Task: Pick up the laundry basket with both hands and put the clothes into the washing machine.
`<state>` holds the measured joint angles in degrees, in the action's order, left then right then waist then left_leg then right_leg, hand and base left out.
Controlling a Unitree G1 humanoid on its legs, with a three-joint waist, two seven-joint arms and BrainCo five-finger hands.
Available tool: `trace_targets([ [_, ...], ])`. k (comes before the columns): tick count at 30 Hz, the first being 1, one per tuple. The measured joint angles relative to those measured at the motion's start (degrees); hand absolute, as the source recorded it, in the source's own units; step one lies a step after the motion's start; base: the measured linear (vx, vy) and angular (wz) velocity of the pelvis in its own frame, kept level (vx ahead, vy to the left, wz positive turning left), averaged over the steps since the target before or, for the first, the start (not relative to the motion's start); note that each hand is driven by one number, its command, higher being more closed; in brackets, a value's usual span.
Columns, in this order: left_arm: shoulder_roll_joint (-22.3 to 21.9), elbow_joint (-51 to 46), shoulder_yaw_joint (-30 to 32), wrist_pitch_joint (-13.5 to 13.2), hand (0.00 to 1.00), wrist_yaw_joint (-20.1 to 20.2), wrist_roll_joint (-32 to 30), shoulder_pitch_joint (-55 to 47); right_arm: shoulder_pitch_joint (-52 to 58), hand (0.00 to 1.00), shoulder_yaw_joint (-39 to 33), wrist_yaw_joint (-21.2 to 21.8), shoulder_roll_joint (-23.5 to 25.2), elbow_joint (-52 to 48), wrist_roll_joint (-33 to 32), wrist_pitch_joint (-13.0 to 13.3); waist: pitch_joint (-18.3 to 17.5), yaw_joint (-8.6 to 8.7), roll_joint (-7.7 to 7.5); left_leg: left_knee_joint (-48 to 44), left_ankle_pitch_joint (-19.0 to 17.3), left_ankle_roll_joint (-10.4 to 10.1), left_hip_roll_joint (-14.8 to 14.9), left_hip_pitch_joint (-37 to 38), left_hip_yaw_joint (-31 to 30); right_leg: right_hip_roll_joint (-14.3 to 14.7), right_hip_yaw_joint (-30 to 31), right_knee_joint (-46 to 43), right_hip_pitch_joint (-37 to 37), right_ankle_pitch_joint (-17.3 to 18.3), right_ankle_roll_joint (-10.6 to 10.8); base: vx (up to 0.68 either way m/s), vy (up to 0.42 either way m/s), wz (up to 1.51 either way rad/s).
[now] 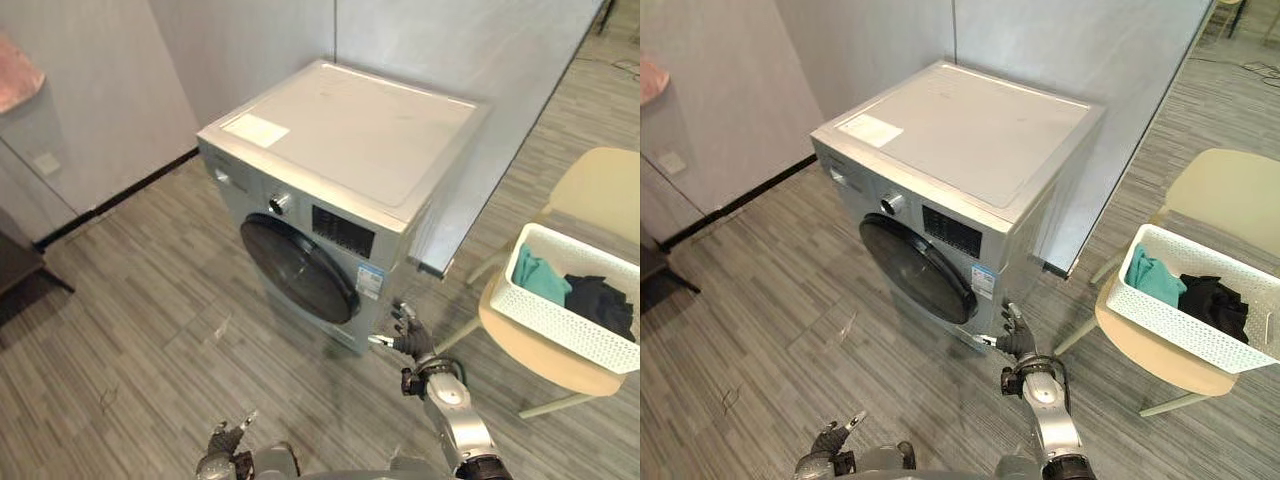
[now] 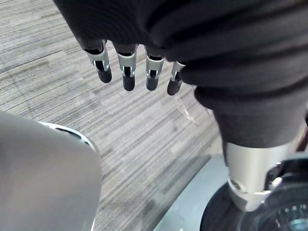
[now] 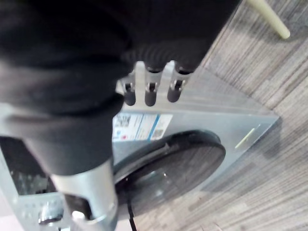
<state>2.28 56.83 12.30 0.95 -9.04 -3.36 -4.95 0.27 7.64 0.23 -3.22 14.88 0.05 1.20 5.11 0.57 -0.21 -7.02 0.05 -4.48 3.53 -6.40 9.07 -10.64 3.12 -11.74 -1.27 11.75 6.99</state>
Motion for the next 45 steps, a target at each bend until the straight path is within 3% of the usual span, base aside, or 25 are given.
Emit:
trace_targets([
  [5,0.46,1.97,-2.95,-0.06,0.0,0.03,-1.93,1.82,-1.57,0.0,7.11,0.33,-1.8,-1.27,0.41,0.8,1.01,0.22,1.22,7.41,5.2,0.17,0.0,-0.42,0.11,0.58,0.13,3.92,-2.54,-3.79,0.6,-0.09,0.004,-0.07],
  [8,0.44,2.24,-3.18,-0.05,0.0,0.0,-2.1,3.28,-2.7,0.0,9.88,1.2,-2.25,-1.26,0.57,0.78,3.14,0.28,1.64,9.03,6.18,0.58,-0.14,-2.39,0.1,0.73,0.84,4.35,-5.8,-5.26,1.02,-0.16,0.031,-0.16],
  [11,0.8,2.18,-3.17,-0.03,0.0,-0.34,-2.14,4.61,-3.74,0.0,13.32,1.25,-2.24,-1.01,0.58,0.73,5.24,0.16,1.08,9.06,6.46,0.78,-0.45,-5.3,-0.96,0.69,1.04,6.9,-7.48,-7.58,1.32,-0.13,0.04,-0.04],
  [16,1.38,1.46,-3.13,0.01,0.0,-1.45,-2.52,6.32,-10.03,0.0,16.82,1.15,-1.86,2.3,0.71,0.6,8.34,-0.24,0.72,7.51,6.59,0.94,-0.51,-7.72,-1.47,0.6,0.71,6.99,-8.53,-8.38,1.79,-0.04,0.015,0.05],
  [19,1.35,0.16,-3.18,0.05,0.0,-2.41,-2.5,7.26,-15.76,0.0,16.43,0.26,-2.23,5.16,0.73,0.5,9.81,-1.34,1.09,6.32,7.3,1.21,-0.41,-9.71,-2.14,0.71,0.51,6.62,-9.84,-8.84,1.6,0.01,-0.008,0.06],
  [25,1.39,-1.84,-4.71,-0.03,0.0,-3.76,-1.34,8.53,-26.38,0.0,11.13,-4.19,-4.13,9.1,0.35,0.05,13.3,-1.56,1.85,6.28,8.46,1.31,-0.7,-12.16,-3.53,0.71,-0.17,5.53,-11.99,-8.84,1.56,0.01,-0.009,0.1],
  [32,1.29,-4.48,-9.03,-0.37,0.0,-3.98,0.51,8.77,-36.66,0.0,3.26,-8.7,-9.77,14.26,-0.98,-0.51,16.63,-1.67,4.02,7.24,9.46,1.37,-0.59,-12.91,-4.48,1.01,-1.0,4.66,-13.06,-8.76,1.42,-0.01,-0.004,0.05],
  [41,1.41,-4.61,-10.33,-1.38,0.0,-4.31,0.54,8.97,-43.29,0.0,1.63,-10.07,-11.92,17.91,-1.71,-0.81,18.38,-1.54,4.85,11.12,11.89,0.91,0.38,-12.19,-4.25,2.23,-0.49,2.97,-15.23,-8.5,0.97,0.0,-0.029,-0.04],
  [45,1.31,-4.64,-11.88,-1.56,0.0,-4.92,1.8,10.46,-51.5,0.0,2.02,-9.99,-11.43,24.14,-2.35,-1.79,20.16,-3.05,6.36,11.31,12.25,0.79,0.67,-13.1,-4.43,2.62,-0.3,1.99,-16.74,-8.49,0.96,-0.03,-0.034,-0.02],
])
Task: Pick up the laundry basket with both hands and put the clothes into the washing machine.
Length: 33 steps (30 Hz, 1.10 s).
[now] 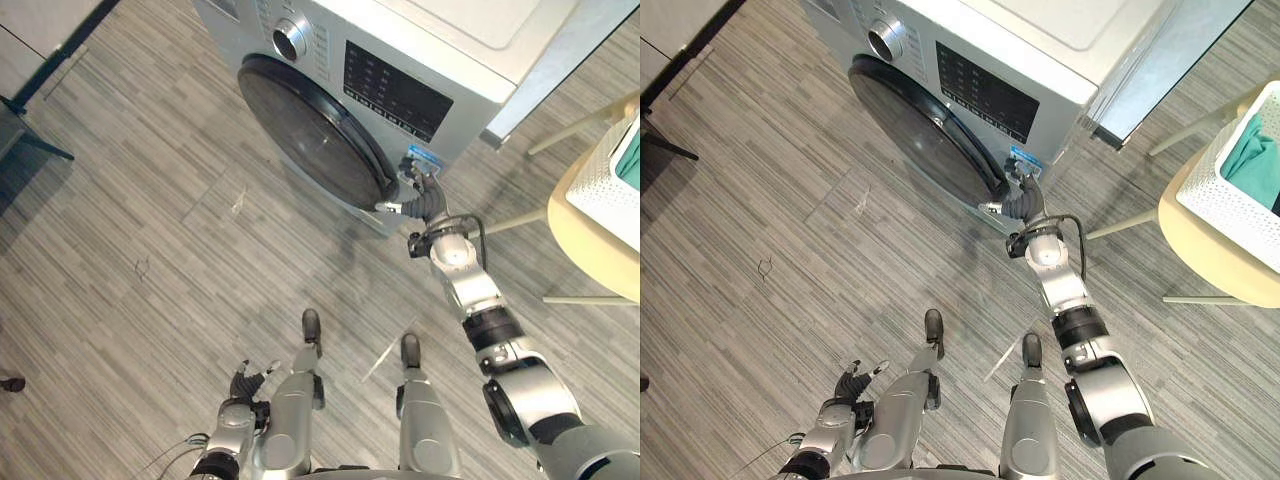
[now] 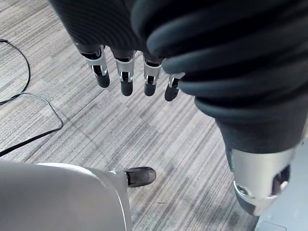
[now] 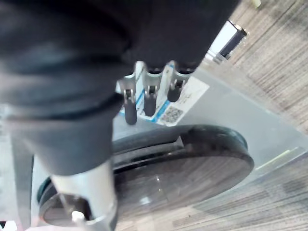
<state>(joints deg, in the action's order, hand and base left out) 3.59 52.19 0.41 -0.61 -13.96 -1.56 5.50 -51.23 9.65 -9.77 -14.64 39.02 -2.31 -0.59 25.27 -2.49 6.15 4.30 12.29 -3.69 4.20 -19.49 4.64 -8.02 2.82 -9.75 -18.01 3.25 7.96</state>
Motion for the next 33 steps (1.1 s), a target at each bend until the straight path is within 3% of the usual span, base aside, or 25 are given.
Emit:
trace_targets([
  [3,-0.05,-0.83,-2.33,0.02,0.0,-0.12,1.03,0.54,-4.01,0.0,-0.7,-0.2,1.48,2.68,-1.72,-0.04,0.73,-0.24,1.31,0.98,1.01,-0.14,-0.11,-0.66,-1.21,-0.04,-1.15,-0.14,-0.43,0.0,0.0,0.01,-0.027,0.18],
  [11,-0.49,-3.32,-6.61,-0.67,0.0,-1.18,2.24,0.77,-4.6,0.0,-1.74,-2.79,5.26,2.49,-3.02,-0.05,0.81,-1.58,1.38,0.94,1.67,-0.76,-0.09,-2.31,-3.86,0.05,-3.56,-1.6,-1.35,1.28,-0.45,0.03,-0.034,0.15],
  [19,-0.64,-3.15,-3.96,0.28,0.0,-2.65,3.1,0.7,4.97,0.0,10.73,-0.06,9.32,-8.2,-6.77,0.96,1.08,-1.86,0.89,-0.34,1.56,-1.1,-0.09,-1.92,-5.95,-0.09,-4.73,-6.44,-1.35,4.92,-1.15,0.05,-0.06,0.15],
  [24,-0.54,-2.82,0.35,1.45,0.0,-2.7,1.89,0.37,15.29,0.0,22.56,5.4,10.59,-13.46,-7.25,1.79,1.28,-1.78,-0.49,-0.43,1.47,-1.19,0.38,-0.71,-5.58,0.13,-4.34,-7.19,-0.66,5.23,-1.3,-0.01,-0.044,-0.03],
  [26,0.13,-2.17,2.33,1.65,0.0,-2.6,1.15,0.05,18.92,0.0,25.42,8.32,11.98,-13.81,-8.12,1.79,1.17,-1.64,-2.08,-0.49,1.24,-1.44,0.74,0.48,-4.82,0.42,-4.0,-7.15,0.15,5.23,-1.31,-0.06,-0.034,-0.16],
  [28,0.82,-2.03,2.75,1.9,0.0,-2.55,0.65,0.02,21.05,0.0,26.23,9.6,11.99,-15.92,-8.48,1.82,0.88,-1.53,-2.99,-0.52,0.98,-1.75,0.87,0.6,-4.45,0.8,-3.85,-6.98,0.28,5.23,-1.33,-0.07,-0.021,-0.08],
  [33,2.72,-0.96,4.86,2.61,0.0,-2.27,0.21,-0.43,29.87,0.0,23.85,11.32,10.22,-22.84,-8.4,2.72,-1.23,-1.28,-6.88,-0.54,0.91,-1.78,1.83,1.07,-2.98,1.86,-2.62,-5.99,0.31,4.42,-2.07,-0.04,-0.029,-0.14],
])
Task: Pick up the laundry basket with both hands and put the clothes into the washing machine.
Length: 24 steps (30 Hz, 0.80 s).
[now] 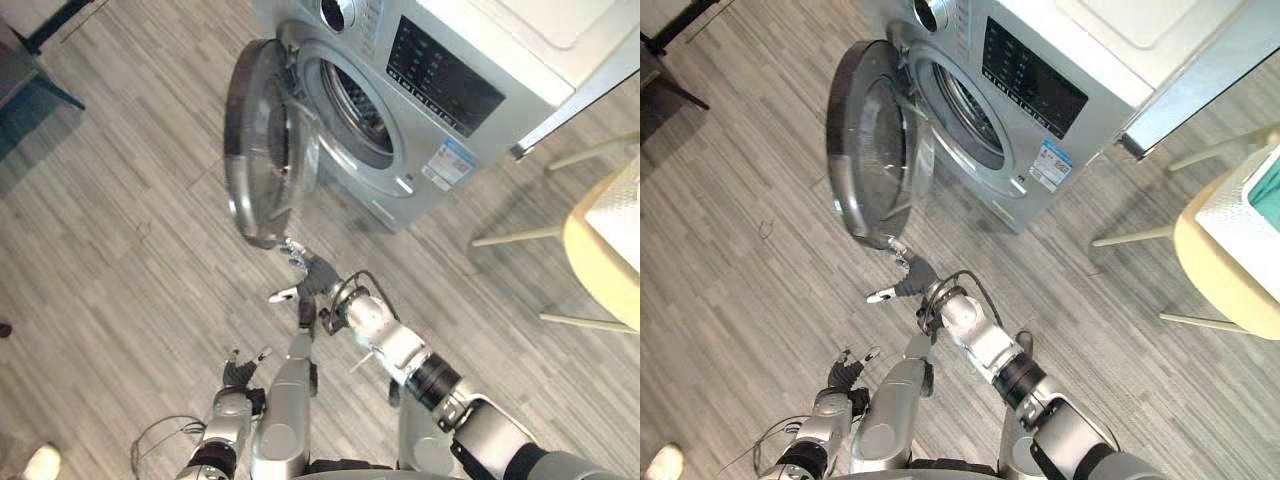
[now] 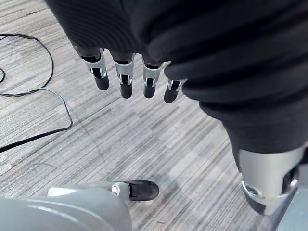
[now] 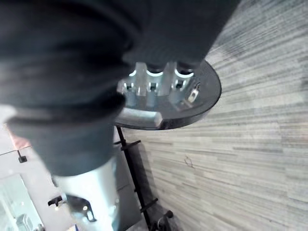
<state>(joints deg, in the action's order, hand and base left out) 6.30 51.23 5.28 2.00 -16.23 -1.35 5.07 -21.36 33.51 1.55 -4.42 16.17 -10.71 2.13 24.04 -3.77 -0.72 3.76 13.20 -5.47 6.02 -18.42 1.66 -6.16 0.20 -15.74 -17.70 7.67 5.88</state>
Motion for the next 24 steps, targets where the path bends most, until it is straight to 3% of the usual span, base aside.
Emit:
trace_targets([
  [5,0.79,1.21,1.43,0.31,0.0,1.36,-2.05,-0.47,10.54,0.0,-10.31,-0.08,-2.01,0.24,2.6,0.21,-2.28,2.14,-2.41,-0.44,-0.61,0.39,0.04,1.35,2.71,0.07,2.74,2.04,0.99,-1.74,1.02,0.0,-0.011,-0.26],
  [11,-0.35,3.18,2.08,1.19,0.0,3.91,-2.87,-2.31,19.55,0.0,-27.18,-0.49,-3.94,15.03,7.46,-1.5,-7.42,4.49,-3.48,1.11,-1.44,0.73,0.01,6.38,8.24,0.04,8.06,6.39,3.79,-4.26,1.54,0.03,-0.011,-0.47],
  [15,-1.05,4.43,2.08,1.23,0.0,5.11,-2.78,-2.78,20.95,0.0,-36.92,-2.55,-3.94,26.31,9.84,-2.71,-9.99,6.27,-2.97,1.6,-2.35,0.53,0.02,8.89,10.37,0.02,10.0,8.12,5.57,-4.7,1.74,0.01,-0.02,-0.31],
  [20,-1.69,4.55,2.88,1.1,0.0,6.2,-0.48,-2.67,23.22,0.0,-52.29,-5.78,-2.96,40.14,7.84,-4.02,-12.74,6.11,-1.32,2.07,-3.16,0.75,0.04,12.31,10.82,-0.1,9.81,9.62,9.7,-4.65,1.74,0.0,-0.012,0.0],
  [24,-1.95,4.53,3.47,0.52,0.0,6.18,1.01,-2.55,26.2,0.0,-58.12,-6.88,-1.69,41.48,5.26,-4.84,-14.56,6.13,-0.35,2.11,-3.6,0.81,0.14,14.42,11.44,-0.1,9.93,9.91,11.54,-4.44,1.55,0.0,-0.005,-0.02],
])
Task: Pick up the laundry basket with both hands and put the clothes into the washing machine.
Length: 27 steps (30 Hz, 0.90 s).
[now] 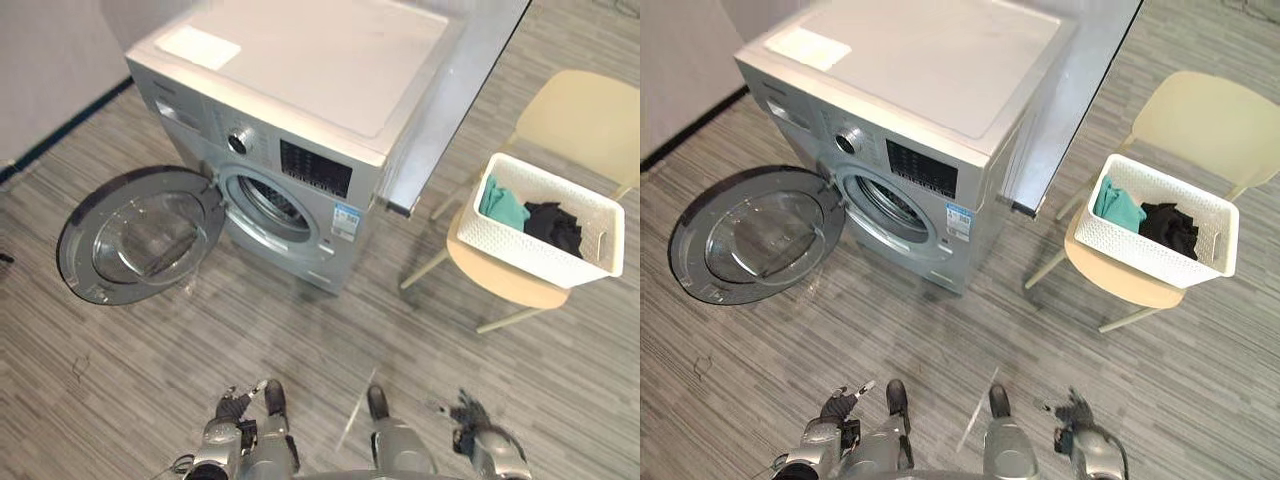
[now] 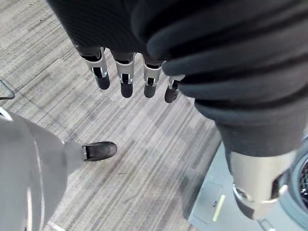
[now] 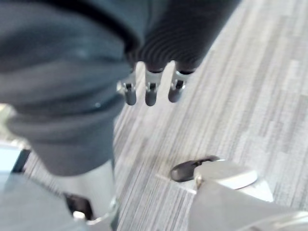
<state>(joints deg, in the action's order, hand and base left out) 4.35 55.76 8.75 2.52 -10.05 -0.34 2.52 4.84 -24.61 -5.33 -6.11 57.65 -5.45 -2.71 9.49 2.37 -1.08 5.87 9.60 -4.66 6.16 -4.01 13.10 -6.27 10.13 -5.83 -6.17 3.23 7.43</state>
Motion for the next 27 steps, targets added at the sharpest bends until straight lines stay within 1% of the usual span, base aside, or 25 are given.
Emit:
trace_targets([
  [1,-0.51,-0.02,0.44,-0.62,0.0,0.01,-0.01,-0.1,0.86,0.0,-1.35,-0.09,0.71,-0.06,-0.86,-0.03,-0.54,-0.07,0.14,0.0,-0.1,0.07,0.1,0.35,0.77,0.08,0.53,-0.03,0.01,0.0,-0.02,-0.01,-0.019,-0.28],
  [3,-1.32,0.15,0.8,-0.66,0.0,0.05,-0.08,-0.43,1.55,0.0,-2.74,-0.66,2.21,-0.88,-1.48,-0.03,-0.65,-0.16,0.09,0.0,-0.39,0.1,0.42,1.18,2.82,0.29,1.86,0.0,-0.15,0.02,-0.21,-0.01,-0.023,-0.46],
  [4,-1.72,0.89,0.93,-0.66,0.0,0.07,-0.11,-0.66,1.93,0.0,-3.02,-0.82,3.38,-1.83,-1.99,-0.05,-0.61,-0.24,-0.06,-0.02,-0.57,0.06,0.86,1.73,4.88,0.71,3.23,0.06,-0.56,0.06,-0.82,-0.03,-0.032,-0.77],
  [5,-1.98,1.14,1.15,-0.6,0.0,0.07,-0.23,-1.49,1.99,0.0,-3.08,-0.96,4.93,-3.39,-3.11,-0.02,-0.57,-0.24,-0.5,-0.29,-0.92,0.07,1.4,2.3,7.44,1.25,4.5,0.05,-1.53,-0.23,-2.23,-0.03,-0.034,-0.94],
  [6,-2.19,1.16,1.83,-0.58,0.0,0.14,-0.28,-2.0,2.01,0.0,-3.21,-0.96,5.8,-4.33,-3.41,0.02,-0.73,-0.27,-0.79,-0.41,-0.99,0.0,1.85,2.47,8.92,1.32,4.18,-0.02,-2.44,-0.23,-3.44,-0.05,-0.047,-1.67],
  [7,-2.62,1.02,4.87,-0.55,0.0,0.16,-0.31,-3.49,1.88,0.0,-3.7,-1.0,8.09,-5.87,-3.63,0.36,-1.47,-0.29,-1.17,-0.23,-1.69,-0.53,4.5,2.97,14.37,0.89,-1.58,0.17,-5.1,1.01,-8.72,-0.03,-0.068,-1.59],
  [8,-3.03,1.04,5.48,-0.53,0.0,0.15,-0.34,-4.13,1.82,0.0,-3.7,-1.08,8.49,-5.79,-3.65,0.38,-1.41,-0.39,-0.36,-0.04,-1.82,-0.55,5.76,3.17,15.96,0.5,-5.51,-1.06,-6.03,0.86,-9.19,-0.03,-0.096,-1.67],
  [9,-2.9,1.06,6.24,-0.55,0.0,0.09,-0.35,-4.49,1.72,0.0,-3.71,-1.18,8.96,-5.69,-3.7,0.29,-1.55,-0.39,-0.44,-0.06,-1.96,-0.74,6.9,3.57,17.67,-0.29,-9.8,-3.42,-7.49,0.78,-9.26,0.03,-0.128,-1.29],
  [10,-2.68,1.07,8.06,-0.51,0.0,0.08,-0.31,-5.07,2.01,0.0,-4.07,-1.26,9.6,-5.83,-4.13,0.26,-2.12,-0.18,-1.7,-0.44,-2.41,-1.42,8.2,5.1,20.86,-1.24,-15.38,-6.37,-8.29,1.02,-9.62,0.07,-0.134,-1.47],
  [11,-1.86,1.17,9.33,-0.51,0.0,0.23,-0.31,-5.37,3.68,0.0,-4.96,-1.28,10.07,-6.06,-4.15,0.25,-3.06,-0.49,-3.26,-0.42,-2.81,-2.58,7.84,6.97,24.04,-2.48,-16.51,-4.11,-6.89,-0.03,-6.89,0.08,-0.135,-1.44],
  [12,-1.82,1.32,9.82,-0.48,0.0,0.26,-0.3,-5.29,3.82,0.0,-5.32,-1.31,9.98,-5.87,-4.15,0.14,-3.18,-0.91,-3.44,-0.19,-2.74,-3.29,8.12,7.68,25.28,-2.63,-16.27,-3.97,-7.03,-1.44,-5.04,0.03,-0.123,-1.15],
  [13,-2.12,2.18,10.1,-0.51,0.0,0.28,-0.14,-5.27,4.08,0.0,-5.38,-1.44,9.49,-5.9,-4.97,0.19,-3.25,-0.66,-3.08,-0.08,-2.94,-4.02,8.86,8.72,26.79,-2.07,-16.31,-4.26,-7.14,-2.17,-4.14,0.0,-0.157,-0.77],
  [14,-2.99,3.24,10.39,-0.53,0.0,0.96,0.32,-3.99,4.41,0.0,-6.53,-1.57,8.88,-5.6,-6.8,0.16,-3.44,0.4,-2.32,-0.07,-3.18,-4.45,9.8,8.85,27.17,-1.14,-16.38,-4.97,-7.67,-2.15,-4.08,0.02,-0.173,-0.45],
  [16,-5.3,3.32,11.86,-0.57,0.0,2.07,0.83,-2.2,5.08,0.0,-10.69,-1.67,8.22,-3.16,-8.82,0.06,-3.57,0.25,-0.56,-0.14,-3.31,-5.09,11.05,8.36,27.09,0.11,-16.43,-5.78,-8.5,-2.15,-4.08,0.09,-0.134,-0.07],
  [17,-7.95,3.42,14.55,-0.52,0.0,2.54,0.78,-2.0,5.59,0.0,-13.84,-1.86,7.62,-1.18,-10.25,-0.15,-3.71,0.05,0.97,-0.33,-3.22,-5.45,12.09,8.75,26.82,0.95,-16.67,-7.7,-9.06,-1.87,-3.88,0.12,-0.085,-0.03],
  [18,-8.69,3.44,15.92,-0.48,0.0,2.54,0.78,-2.18,5.68,0.0,-14.59,-1.83,7.5,-0.37,-10.46,-0.2,-3.86,0.03,1.57,-0.76,-3.25,-6.75,12.87,8.93,26.7,1.42,-16.85,-9.24,-9.37,-0.96,-3.52,0.18,-0.113,-0.03],
  [19,-9.2,3.28,17.46,-0.41,0.0,2.52,0.83,-2.5,5.71,0.0,-15.26,-1.82,7.93,0.24,-10.73,-0.42,-3.7,0.05,1.92,-2.94,-3.73,-7.51,14.62,9.02,26.45,2.41,-17.24,-11.86,-9.68,0.84,-4.17,0.18,-0.161,-0.02],
  [20,-9.27,3.15,19.81,-0.48,0.0,2.43,1.03,-2.5,6.29,0.0,-15.31,-1.75,8.74,0.25,-10.84,-0.69,-3.71,0.01,1.89,-7.74,-5.0,-8.5,17.54,9.17,26.27,3.55,-17.88,-15.58,-9.99,3.81,-5.21,0.22,-0.238,-0.08],
  [21,-8.75,2.87,22.5,-0.46,0.0,2.42,2.07,-3.52,6.53,0.0,-15.23,-1.45,9.15,0.19,-10.91,-0.94,-3.68,-0.2,1.83,-13.71,-6.44,-7.59,20.51,9.14,25.89,4.85,-17.79,-18.38,-9.4,6.8,-6.48,0.18,-0.222,-0.11],
  [22,-8.38,2.55,23.63,-0.53,0.0,2.42,2.77,-3.81,6.4,0.0,-15.11,-1.24,9.39,0.17,-10.95,-0.96,-3.61,-0.21,1.63,-18.67,-6.77,-4.97,22.58,7.87,25.12,5.32,-17.99,-19.28,-8.87,7.77,-7.36,0.16,-0.278,-0.11],
  [23,-7.83,0.8,24.28,-0.69,0.0,2.35,3.73,-4.08,6.31,0.0,-14.88,-1.03,9.65,-0.03,-11.12,-0.97,-3.48,-0.24,1.52,-26.62,-6.45,2.46,25.25,4.56,22.35,5.98,-18.13,-20.0,-7.97,8.59,-8.11,0.14,-0.262,-0.05],
  [24,-7.75,-1.38,24.86,-1.03,0.0,2.38,5.05,-4.08,6.2,0.0,-13.9,-0.99,9.34,-1.16,-12.3,-0.65,-3.39,-0.62,1.04,-37.25,-3.7,11.2,28.15,-0.26,14.83,7.23,-18.13,-19.98,-5.77,9.6,-9.72,0.19,-0.367,-0.26],
  [25,-7.69,-2.21,24.58,-1.6,0.0,2.4,6.09,-3.81,5.77,0.0,-11.85,-1.11,8.34,-2.18,-12.56,0.08,-2.25,-2.1,1.65,-47.51,-5.59,8.45,28.04,-4.74,7.42,8.3,-16.94,-19.99,-3.96,10.75,-11.21,0.14,-0.22,-0.38],
  [26,-7.92,-2.18,24.25,-1.71,0.0,2.45,6.52,-3.54,5.19,0.0,-10.74,-1.16,7.46,-2.75,-12.52,0.31,-1.93,-2.57,2.18,-52.26,-7.91,5.3,26.05,-6.6,4.55,8.45,-15.96,-19.99,-3.62,11.11,-11.72,0.13,-0.199,-0.7],
  [27,-8.79,-2.12,23.07,-1.74,0.0,2.41,7.07,-3.64,3.65,0.0,-8.85,-1.11,5.89,-3.33,-12.43,0.76,-1.64,-3.29,2.94,-58.33,-12.32,1.86,20.62,-9.47,1.13,8.48,-14.23,-19.61,-2.95,11.36,-11.92,0.07,-0.075,-0.68],
])
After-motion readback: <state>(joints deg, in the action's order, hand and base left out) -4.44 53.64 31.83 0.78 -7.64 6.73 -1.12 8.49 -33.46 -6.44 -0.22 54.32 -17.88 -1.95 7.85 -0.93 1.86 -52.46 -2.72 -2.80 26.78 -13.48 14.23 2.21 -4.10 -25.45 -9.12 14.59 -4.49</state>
